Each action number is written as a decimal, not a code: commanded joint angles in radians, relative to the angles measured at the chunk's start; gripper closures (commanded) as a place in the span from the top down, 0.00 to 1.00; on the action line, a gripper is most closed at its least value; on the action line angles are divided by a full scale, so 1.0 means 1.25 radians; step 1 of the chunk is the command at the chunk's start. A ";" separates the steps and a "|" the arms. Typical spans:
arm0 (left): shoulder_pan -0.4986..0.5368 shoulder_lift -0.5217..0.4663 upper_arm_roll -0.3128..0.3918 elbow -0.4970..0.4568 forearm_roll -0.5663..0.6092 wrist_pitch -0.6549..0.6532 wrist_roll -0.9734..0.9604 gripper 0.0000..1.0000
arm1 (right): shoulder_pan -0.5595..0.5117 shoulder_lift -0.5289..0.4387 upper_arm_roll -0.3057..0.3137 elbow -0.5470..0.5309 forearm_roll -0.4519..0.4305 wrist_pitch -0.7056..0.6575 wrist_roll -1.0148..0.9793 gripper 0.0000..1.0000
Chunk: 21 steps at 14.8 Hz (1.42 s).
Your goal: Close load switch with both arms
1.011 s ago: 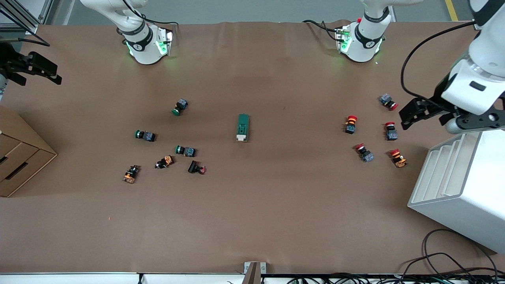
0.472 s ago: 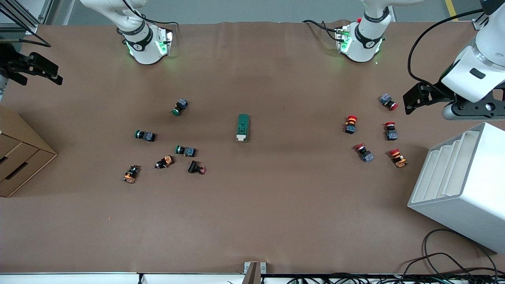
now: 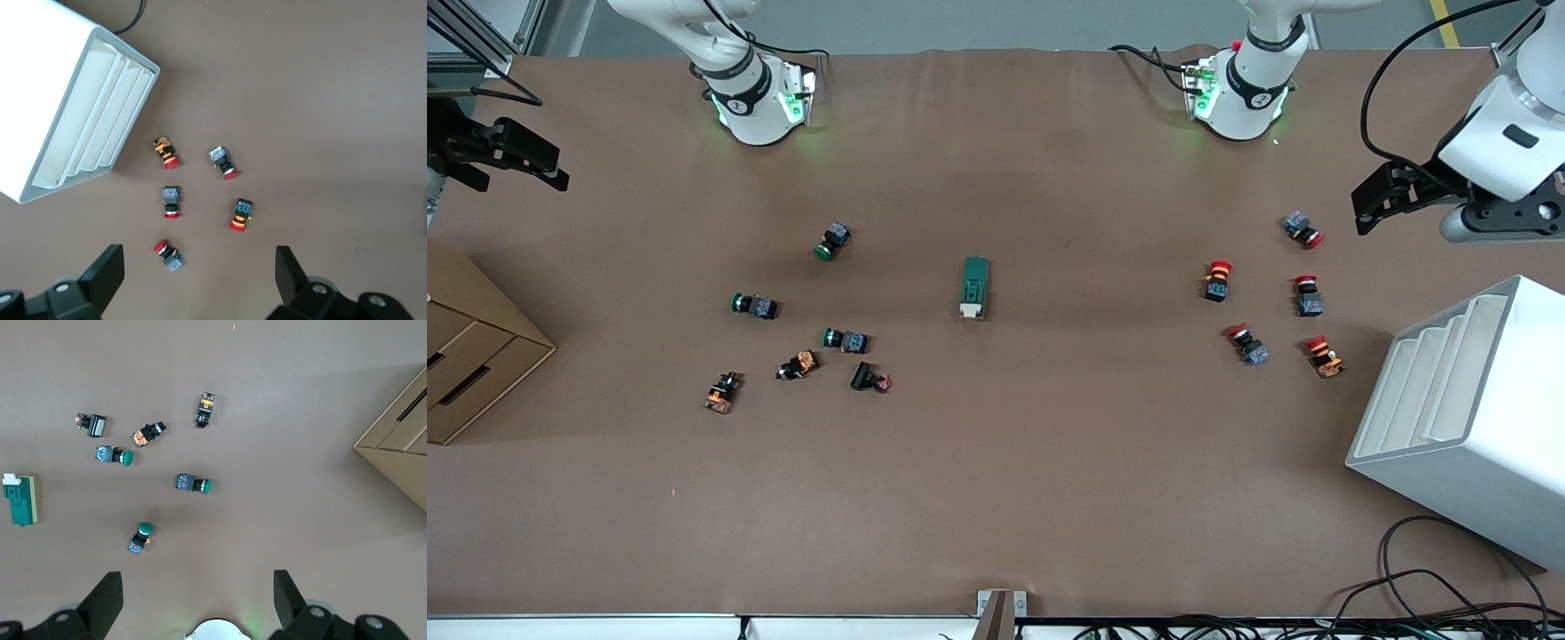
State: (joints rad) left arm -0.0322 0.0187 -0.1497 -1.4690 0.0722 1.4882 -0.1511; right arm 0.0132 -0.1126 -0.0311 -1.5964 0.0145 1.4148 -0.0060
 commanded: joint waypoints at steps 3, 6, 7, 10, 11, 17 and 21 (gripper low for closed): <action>0.009 -0.085 0.034 -0.101 -0.058 0.021 0.029 1.00 | -0.013 -0.019 0.014 -0.018 0.001 -0.005 0.000 1.00; 0.031 -0.126 0.031 -0.157 -0.060 0.050 0.035 1.00 | -0.009 -0.018 0.015 -0.014 -0.002 -0.004 -0.001 1.00; 0.039 -0.134 0.031 -0.165 -0.064 0.054 0.040 1.00 | -0.009 -0.018 0.015 -0.014 -0.003 -0.006 -0.001 1.00; 0.039 -0.136 0.029 -0.165 -0.079 0.054 0.041 1.00 | -0.009 -0.018 0.015 -0.011 -0.003 -0.005 -0.001 1.00; 0.038 -0.136 0.024 -0.164 -0.079 0.054 0.040 1.00 | -0.009 -0.018 0.015 -0.011 -0.003 -0.007 -0.001 1.00; 0.036 -0.133 0.018 -0.151 -0.075 0.040 0.041 1.00 | -0.011 -0.018 0.014 -0.011 -0.017 -0.007 -0.036 1.00; 0.034 -0.100 0.018 -0.107 -0.074 0.039 0.067 1.00 | -0.011 -0.018 0.014 -0.013 -0.017 -0.008 -0.034 1.00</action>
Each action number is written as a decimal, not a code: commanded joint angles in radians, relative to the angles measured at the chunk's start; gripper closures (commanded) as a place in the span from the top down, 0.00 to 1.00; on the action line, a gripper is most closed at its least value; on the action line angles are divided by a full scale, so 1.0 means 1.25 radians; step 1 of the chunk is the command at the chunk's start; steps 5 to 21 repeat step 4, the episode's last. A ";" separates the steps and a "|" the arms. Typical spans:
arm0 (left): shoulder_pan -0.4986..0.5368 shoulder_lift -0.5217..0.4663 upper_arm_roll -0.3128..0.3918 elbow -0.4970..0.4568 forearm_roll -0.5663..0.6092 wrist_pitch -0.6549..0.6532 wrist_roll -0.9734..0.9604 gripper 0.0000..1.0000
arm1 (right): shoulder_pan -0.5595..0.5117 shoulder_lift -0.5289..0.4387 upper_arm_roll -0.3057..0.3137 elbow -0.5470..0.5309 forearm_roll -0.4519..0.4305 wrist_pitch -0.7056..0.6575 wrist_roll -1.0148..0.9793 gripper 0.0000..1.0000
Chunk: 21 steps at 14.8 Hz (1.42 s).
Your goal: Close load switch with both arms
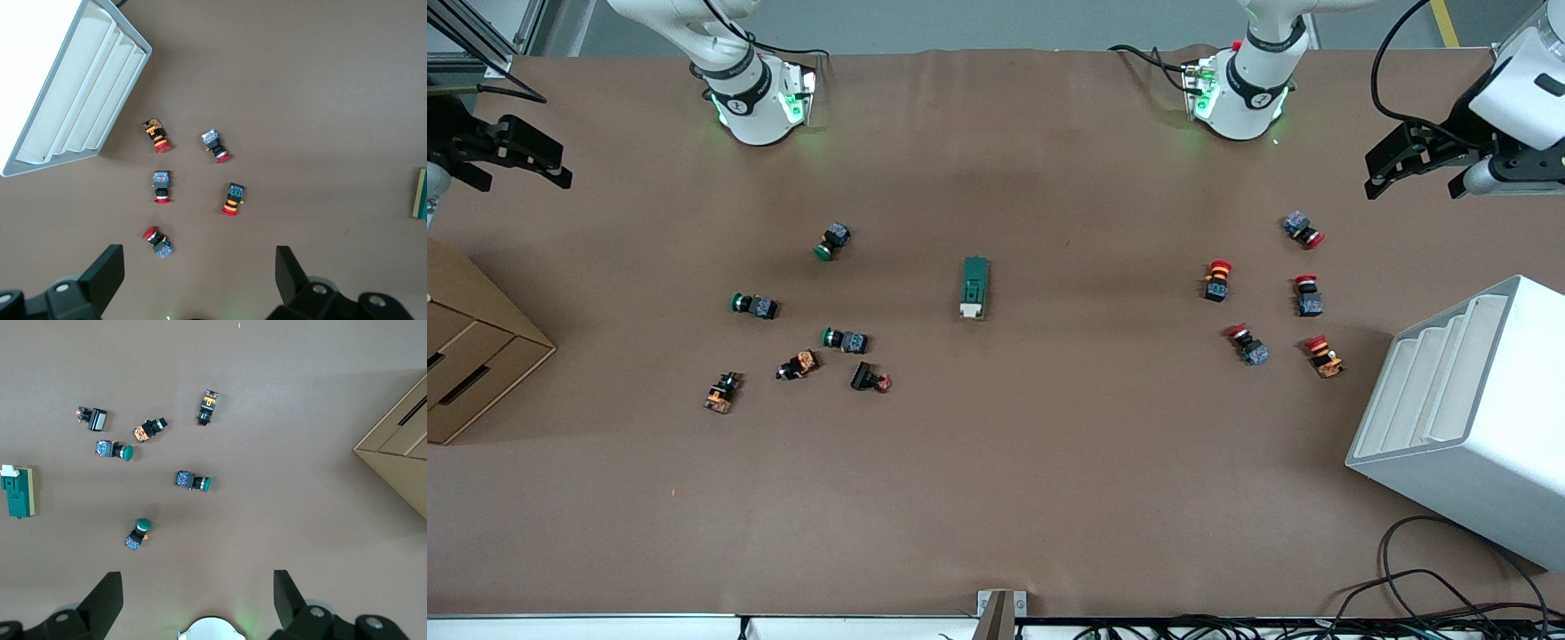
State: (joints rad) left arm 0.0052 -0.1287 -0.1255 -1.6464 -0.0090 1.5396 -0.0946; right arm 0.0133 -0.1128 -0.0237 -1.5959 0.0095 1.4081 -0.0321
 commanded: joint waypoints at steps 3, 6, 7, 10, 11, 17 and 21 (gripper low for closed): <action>0.009 0.039 0.000 0.062 -0.012 -0.019 0.020 1.00 | -0.012 -0.018 0.008 -0.014 -0.012 -0.002 -0.014 1.00; 0.008 0.039 0.001 0.062 -0.011 -0.023 0.019 1.00 | -0.012 -0.017 0.008 -0.014 -0.012 -0.002 -0.014 1.00; 0.008 0.039 0.001 0.062 -0.011 -0.023 0.019 1.00 | -0.012 -0.017 0.008 -0.014 -0.012 -0.002 -0.014 1.00; 0.008 0.039 0.001 0.062 -0.011 -0.023 0.019 1.00 | -0.012 -0.017 0.008 -0.014 -0.012 -0.002 -0.014 1.00; 0.008 0.039 0.001 0.062 -0.011 -0.023 0.019 1.00 | -0.012 -0.017 0.008 -0.014 -0.012 -0.002 -0.014 1.00; 0.008 0.039 0.001 0.062 -0.011 -0.023 0.019 1.00 | -0.012 -0.017 0.008 -0.014 -0.012 -0.002 -0.014 1.00; 0.008 0.039 0.001 0.062 -0.011 -0.023 0.019 1.00 | -0.012 -0.017 0.008 -0.014 -0.012 -0.002 -0.014 1.00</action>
